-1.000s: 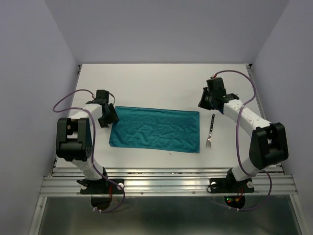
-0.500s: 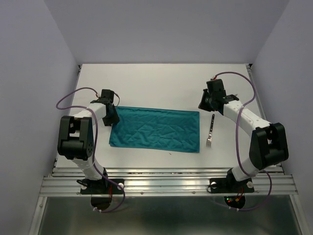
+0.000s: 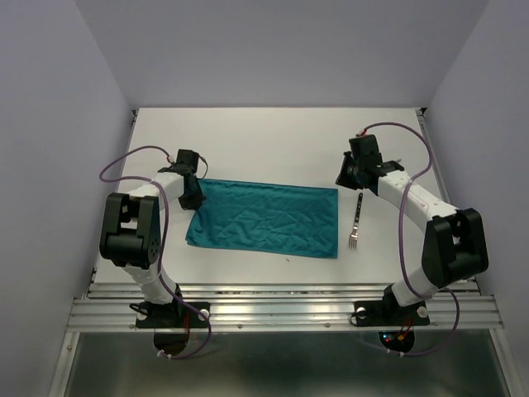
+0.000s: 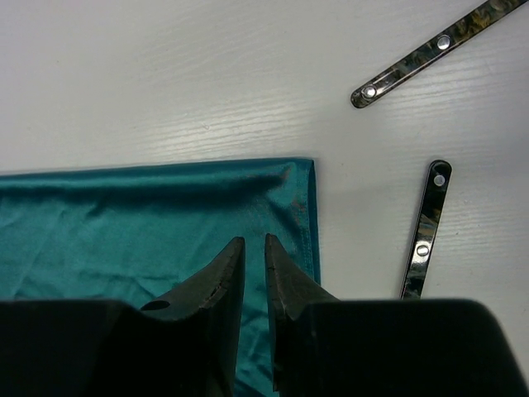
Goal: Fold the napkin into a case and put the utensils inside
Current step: Pick up the rectangle-folded napkin at the center of the board.
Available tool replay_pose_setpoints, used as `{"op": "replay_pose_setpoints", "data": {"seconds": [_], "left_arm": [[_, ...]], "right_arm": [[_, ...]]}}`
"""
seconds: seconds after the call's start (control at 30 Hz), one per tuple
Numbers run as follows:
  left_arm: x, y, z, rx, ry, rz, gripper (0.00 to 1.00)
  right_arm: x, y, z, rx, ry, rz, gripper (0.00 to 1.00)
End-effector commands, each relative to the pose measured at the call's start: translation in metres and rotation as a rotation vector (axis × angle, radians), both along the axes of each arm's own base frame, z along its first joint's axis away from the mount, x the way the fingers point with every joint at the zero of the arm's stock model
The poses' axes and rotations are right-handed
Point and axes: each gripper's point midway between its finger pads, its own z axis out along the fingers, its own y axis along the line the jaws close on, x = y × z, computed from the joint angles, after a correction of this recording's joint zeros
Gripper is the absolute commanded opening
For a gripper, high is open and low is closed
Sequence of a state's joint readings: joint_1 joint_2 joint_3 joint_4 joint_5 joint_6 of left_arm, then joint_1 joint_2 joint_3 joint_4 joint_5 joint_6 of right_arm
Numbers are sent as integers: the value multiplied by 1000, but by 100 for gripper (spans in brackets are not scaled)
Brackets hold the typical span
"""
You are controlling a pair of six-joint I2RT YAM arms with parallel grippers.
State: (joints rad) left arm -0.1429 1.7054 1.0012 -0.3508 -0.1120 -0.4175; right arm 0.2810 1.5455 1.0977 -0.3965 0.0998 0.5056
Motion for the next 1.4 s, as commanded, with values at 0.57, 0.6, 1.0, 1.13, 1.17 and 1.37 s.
{"op": "replay_pose_setpoints", "data": {"seconds": [0.57, 0.6, 1.0, 1.13, 1.17, 1.37], "left_arm": [[13, -24, 73, -98, -124, -91, 0], [13, -25, 74, -101, -128, -93, 0], [13, -44, 89, -143, -155, -134, 0], [13, -54, 95, -151, -161, -153, 0], [12, -57, 96, -151, -162, -160, 0], [12, -76, 112, -194, -187, -193, 0]], "right_arm": [[-75, -14, -63, -5, 183, 29, 35], [-79, -12, -67, 6, 192, 40, 37], [-92, 4, -95, 94, 247, 78, 33], [-92, 8, -99, 116, 253, 75, 17], [-91, 8, -99, 117, 252, 72, 15], [-88, 18, -97, 139, 241, 86, 8]]}}
